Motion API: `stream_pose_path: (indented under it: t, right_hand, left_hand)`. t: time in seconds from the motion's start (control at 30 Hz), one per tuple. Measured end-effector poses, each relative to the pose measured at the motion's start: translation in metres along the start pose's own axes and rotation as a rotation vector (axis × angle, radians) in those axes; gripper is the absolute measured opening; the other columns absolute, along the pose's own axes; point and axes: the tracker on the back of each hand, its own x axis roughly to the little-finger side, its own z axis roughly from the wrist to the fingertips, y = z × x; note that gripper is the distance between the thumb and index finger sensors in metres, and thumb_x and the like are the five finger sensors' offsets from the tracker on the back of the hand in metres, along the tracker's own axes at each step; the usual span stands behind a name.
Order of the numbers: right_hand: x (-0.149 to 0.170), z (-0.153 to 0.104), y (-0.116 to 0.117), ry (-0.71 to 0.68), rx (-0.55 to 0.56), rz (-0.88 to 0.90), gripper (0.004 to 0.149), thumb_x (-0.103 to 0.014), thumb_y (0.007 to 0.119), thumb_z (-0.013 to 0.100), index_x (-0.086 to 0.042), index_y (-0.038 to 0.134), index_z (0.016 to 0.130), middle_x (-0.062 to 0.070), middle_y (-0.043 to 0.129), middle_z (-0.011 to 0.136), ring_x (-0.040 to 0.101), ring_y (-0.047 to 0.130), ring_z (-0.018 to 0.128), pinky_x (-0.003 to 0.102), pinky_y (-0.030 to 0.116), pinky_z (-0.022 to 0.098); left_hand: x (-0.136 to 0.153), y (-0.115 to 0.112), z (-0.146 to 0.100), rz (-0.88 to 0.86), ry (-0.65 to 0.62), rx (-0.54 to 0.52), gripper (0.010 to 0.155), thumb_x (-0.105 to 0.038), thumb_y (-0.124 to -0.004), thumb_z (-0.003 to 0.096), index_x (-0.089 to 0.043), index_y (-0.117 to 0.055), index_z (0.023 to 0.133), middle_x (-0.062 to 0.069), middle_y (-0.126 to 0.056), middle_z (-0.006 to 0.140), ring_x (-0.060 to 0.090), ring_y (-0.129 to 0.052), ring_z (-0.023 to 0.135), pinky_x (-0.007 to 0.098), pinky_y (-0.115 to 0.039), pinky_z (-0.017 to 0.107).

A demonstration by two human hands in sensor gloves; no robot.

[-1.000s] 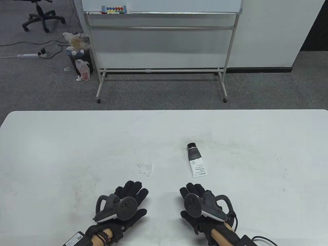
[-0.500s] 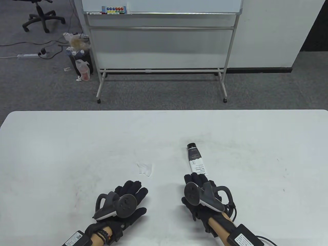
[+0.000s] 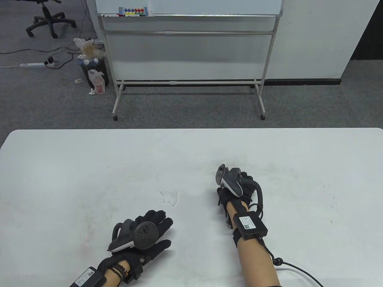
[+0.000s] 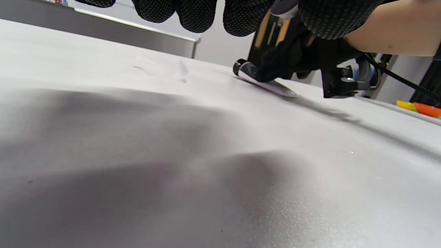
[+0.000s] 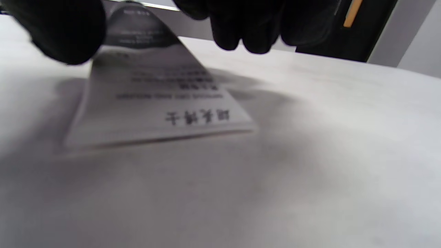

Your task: Squeeze cleansing milk onto cotton pad

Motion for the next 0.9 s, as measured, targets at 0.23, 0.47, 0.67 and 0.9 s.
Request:
stream_pose_path:
  t: [0.23, 0.47, 0.67, 0.9]
  right_hand:
    - [-0.002, 0.005, 0.001, -0.004, 0.012, 0.09, 0.097, -0.056, 0.085, 0.036, -0.011, 0.04, 0.11, 0.015, 0.07, 0.102, 0.034, 0.082, 0.085, 0.045, 0.072, 0.061]
    - [0.011, 0.001, -0.007, 0.005, -0.053, 0.2, 0.079, -0.048, 0.093, 0.034, -0.013, 0.067, 0.099, 0.002, 0.091, 0.073, 0.012, 0.1, 0.046, 0.032, 0.088, 0.039]
    - [0.019, -0.02, -0.021, -0.099, -0.044, 0.302, 0.065, -0.045, 0.087, 0.037, -0.018, 0.072, 0.095, 0.001, 0.092, 0.072, 0.012, 0.101, 0.043, 0.032, 0.088, 0.037]
    - [0.033, -0.09, -0.045, -0.387, 0.032, 0.581, 0.062, -0.044, 0.089, 0.036, -0.023, 0.075, 0.093, -0.002, 0.093, 0.074, 0.014, 0.103, 0.048, 0.034, 0.089, 0.041]
  left_hand:
    - [0.0, 0.002, 0.0, -0.008, 0.0, -0.014, 0.073, -0.056, -0.064, 0.048, -0.022, -0.049, 0.111, 0.016, -0.042, 0.121, 0.046, -0.041, 0.11, 0.071, -0.044, 0.072]
    - [-0.005, -0.001, 0.004, -0.011, -0.002, -0.009, 0.072, -0.056, -0.064, 0.0483, -0.021, -0.051, 0.11, 0.015, -0.045, 0.121, 0.046, -0.046, 0.11, 0.072, -0.047, 0.071]
    - [-0.005, -0.001, 0.006, -0.054, 0.001, -0.035, 0.072, -0.056, -0.065, 0.0483, -0.02, -0.053, 0.11, 0.015, -0.052, 0.119, 0.044, -0.057, 0.108, 0.07, -0.055, 0.071]
    - [0.0, 0.009, 0.002, -0.183, 0.005, -0.168, 0.071, -0.054, -0.067, 0.0483, -0.018, -0.055, 0.108, 0.016, -0.06, 0.115, 0.042, -0.069, 0.103, 0.065, -0.064, 0.069]
